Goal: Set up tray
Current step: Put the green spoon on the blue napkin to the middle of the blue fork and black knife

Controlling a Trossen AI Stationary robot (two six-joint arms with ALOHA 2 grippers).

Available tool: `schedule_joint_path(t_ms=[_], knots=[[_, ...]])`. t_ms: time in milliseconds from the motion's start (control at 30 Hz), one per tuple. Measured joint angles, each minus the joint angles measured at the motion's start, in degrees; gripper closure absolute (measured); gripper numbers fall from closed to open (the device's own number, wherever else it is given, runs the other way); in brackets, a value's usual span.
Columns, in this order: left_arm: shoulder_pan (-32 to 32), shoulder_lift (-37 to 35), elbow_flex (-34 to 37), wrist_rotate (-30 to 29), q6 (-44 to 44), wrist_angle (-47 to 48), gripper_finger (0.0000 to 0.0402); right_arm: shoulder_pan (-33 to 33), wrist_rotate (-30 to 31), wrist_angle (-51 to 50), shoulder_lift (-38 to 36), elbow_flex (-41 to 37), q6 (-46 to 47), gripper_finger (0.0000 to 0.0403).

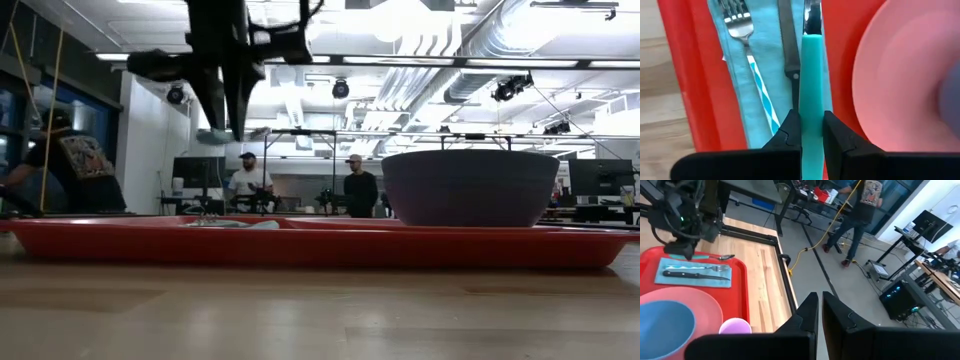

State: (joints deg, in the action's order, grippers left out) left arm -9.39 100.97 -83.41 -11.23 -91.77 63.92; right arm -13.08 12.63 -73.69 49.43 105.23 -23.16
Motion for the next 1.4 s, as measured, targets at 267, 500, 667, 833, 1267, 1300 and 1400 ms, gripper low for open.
schedule_joint_path(t_ms=[267,500,667,833,1267,1300,1400], knots=[[0.02,2.07,2.61,-0.14,-3.28,-0.89,0.0342,0.0,-1.27,-0.38,0.0,0.0,0.83,0.0403],[0.07,3.93,2.76,-0.5,-3.25,-4.83,0.0342,0.0,-1.53,-0.65,0.02,0.0,1.11,0.0403],[0.45,5.28,2.85,-0.18,-3.47,-4.31,0.0342,0.0,-1.95,-0.67,0.0,0.0,1.25,0.0403],[0.92,6.58,3.0,0.56,-3.05,-3.85,0.0342,0.0,-1.95,-0.65,0.0,0.0,1.25,0.0403],[1.16,8.1,3.12,2.58,-2.59,-3.88,0.0342,-0.01,-1.93,-0.67,0.0,0.0,1.67,0.0403],[1.16,8.04,3.63,2.69,-2.59,-4.09,0.0342,0.0,-1.93,-0.67,0.0,0.0,1.66,0.0403],[1.16,8.06,4.45,3.5,-2.56,-4.86,0.0342,-0.01,-1.93,-0.72,0.0,0.0,1.67,0.0403]])
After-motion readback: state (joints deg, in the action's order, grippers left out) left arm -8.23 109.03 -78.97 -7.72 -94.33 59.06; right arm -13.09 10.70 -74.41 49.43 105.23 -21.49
